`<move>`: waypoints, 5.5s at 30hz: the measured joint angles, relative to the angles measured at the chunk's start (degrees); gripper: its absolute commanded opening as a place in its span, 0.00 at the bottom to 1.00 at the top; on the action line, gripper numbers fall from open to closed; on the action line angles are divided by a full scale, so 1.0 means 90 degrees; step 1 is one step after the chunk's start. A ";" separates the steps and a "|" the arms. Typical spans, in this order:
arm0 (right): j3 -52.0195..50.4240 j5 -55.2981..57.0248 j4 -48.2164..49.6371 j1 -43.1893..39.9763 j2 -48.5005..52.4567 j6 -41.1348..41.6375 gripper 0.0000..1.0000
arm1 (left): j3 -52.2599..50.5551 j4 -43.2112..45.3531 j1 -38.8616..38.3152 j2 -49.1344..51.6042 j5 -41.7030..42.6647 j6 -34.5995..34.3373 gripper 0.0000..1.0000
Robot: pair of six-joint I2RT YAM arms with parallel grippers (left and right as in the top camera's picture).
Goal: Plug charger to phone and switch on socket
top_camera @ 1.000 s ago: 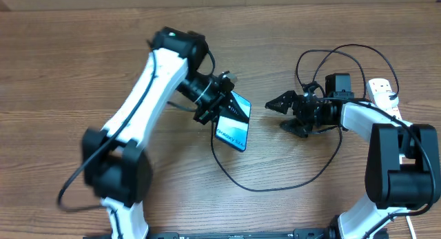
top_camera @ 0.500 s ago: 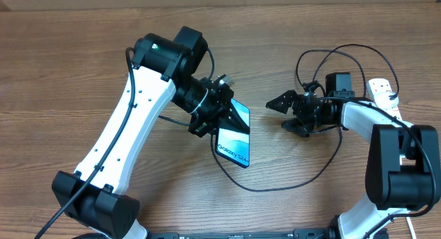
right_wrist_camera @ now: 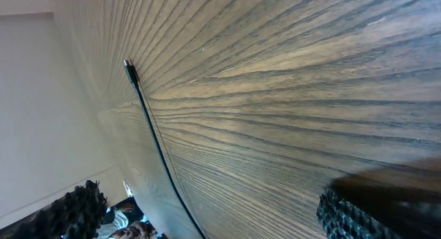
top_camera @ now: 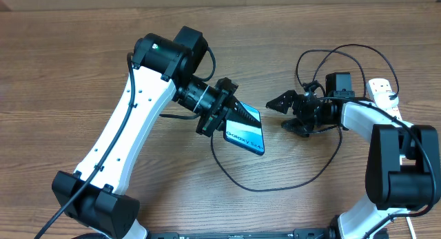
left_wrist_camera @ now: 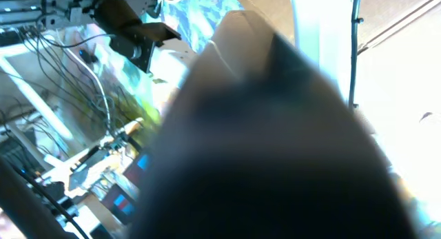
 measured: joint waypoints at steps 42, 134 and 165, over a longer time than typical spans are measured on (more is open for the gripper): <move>0.0002 -0.0002 -0.0002 0.0002 0.0000 0.0000 1.00 | 0.0000 0.0459 0.0000 0.0000 0.0080 -0.1146 0.04; 0.0005 0.0000 -0.0005 0.0002 0.0000 0.0000 1.00 | 0.0000 0.0678 0.0000 -0.0005 -0.2086 -0.1484 0.04; 0.0005 0.0036 0.0129 0.0002 0.0000 0.0005 1.00 | -0.0022 0.3077 0.0789 0.1683 -0.5370 0.1479 0.04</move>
